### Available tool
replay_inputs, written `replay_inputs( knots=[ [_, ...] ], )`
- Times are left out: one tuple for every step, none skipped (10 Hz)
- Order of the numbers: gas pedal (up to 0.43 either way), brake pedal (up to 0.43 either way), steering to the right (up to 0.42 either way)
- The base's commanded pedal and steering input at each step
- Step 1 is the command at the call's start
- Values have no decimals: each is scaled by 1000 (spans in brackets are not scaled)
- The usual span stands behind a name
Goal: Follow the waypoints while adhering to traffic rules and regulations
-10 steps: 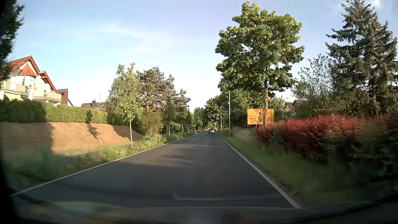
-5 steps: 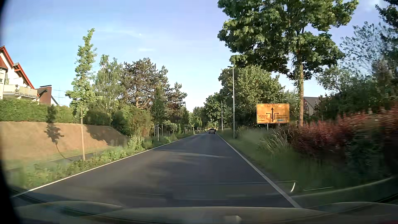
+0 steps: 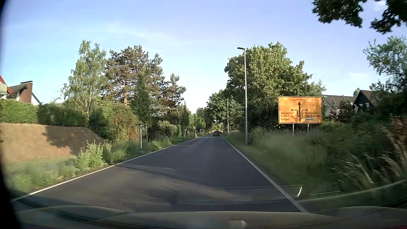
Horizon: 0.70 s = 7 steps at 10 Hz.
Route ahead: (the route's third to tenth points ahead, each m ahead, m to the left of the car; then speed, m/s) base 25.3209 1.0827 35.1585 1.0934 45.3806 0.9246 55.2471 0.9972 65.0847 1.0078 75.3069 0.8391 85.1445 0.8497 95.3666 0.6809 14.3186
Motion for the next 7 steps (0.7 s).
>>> replay_inputs(
  knots=[
    [87,30,1],
    [87,30,0],
    [87,30,1],
    [87,30,1],
    [67,30,0],
    [59,30,0],
    [20,30,0]
  ],
)
